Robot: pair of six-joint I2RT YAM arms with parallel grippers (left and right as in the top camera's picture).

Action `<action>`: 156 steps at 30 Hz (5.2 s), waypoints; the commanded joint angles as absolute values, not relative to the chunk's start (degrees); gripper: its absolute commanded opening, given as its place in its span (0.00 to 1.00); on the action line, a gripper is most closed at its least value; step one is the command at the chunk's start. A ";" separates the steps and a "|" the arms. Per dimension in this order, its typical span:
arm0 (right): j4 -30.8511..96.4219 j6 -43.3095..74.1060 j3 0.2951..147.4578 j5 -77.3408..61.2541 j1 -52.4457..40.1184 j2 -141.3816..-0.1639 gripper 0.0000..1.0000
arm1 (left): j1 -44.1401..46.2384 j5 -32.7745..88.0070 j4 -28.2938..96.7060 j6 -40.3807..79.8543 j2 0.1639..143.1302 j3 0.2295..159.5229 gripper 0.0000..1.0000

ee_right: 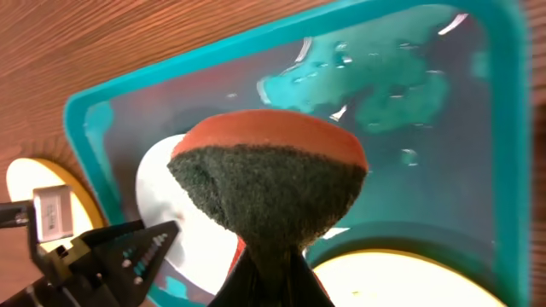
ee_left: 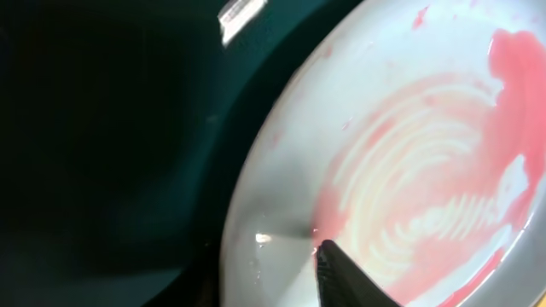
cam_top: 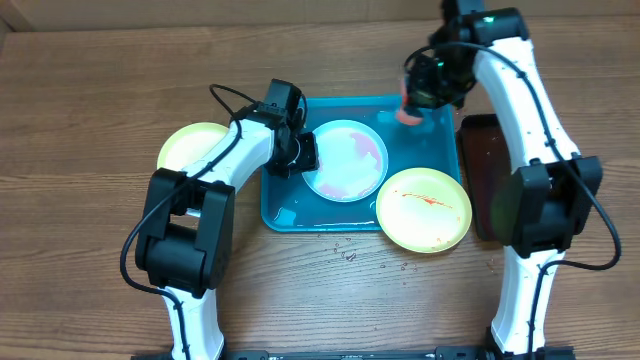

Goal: Clean dirty plates on tray and stack at the side
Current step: 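Lift the sponge off the white plate and move it up-right, then tilt the white plate up off the tray with the left gripper, then carry the white plate left and set it on the yellow plate, then release the white plate and move the left gripper to the yellow plate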

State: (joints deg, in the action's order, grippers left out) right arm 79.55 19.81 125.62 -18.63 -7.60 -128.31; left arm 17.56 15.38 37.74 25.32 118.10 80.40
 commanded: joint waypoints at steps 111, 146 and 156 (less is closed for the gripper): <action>80.49 16.19 127.04 -18.96 -6.13 -126.65 0.04 | -6.46 -2.44 64.29 24.01 87.46 83.22 0.04; 80.49 16.23 127.02 -18.98 -6.37 -126.65 0.04 | -14.06 3.22 28.69 27.94 93.78 56.27 0.59; 80.51 16.23 127.02 -18.98 -6.37 -126.65 0.04 | -7.07 4.71 42.87 16.80 91.29 72.75 0.60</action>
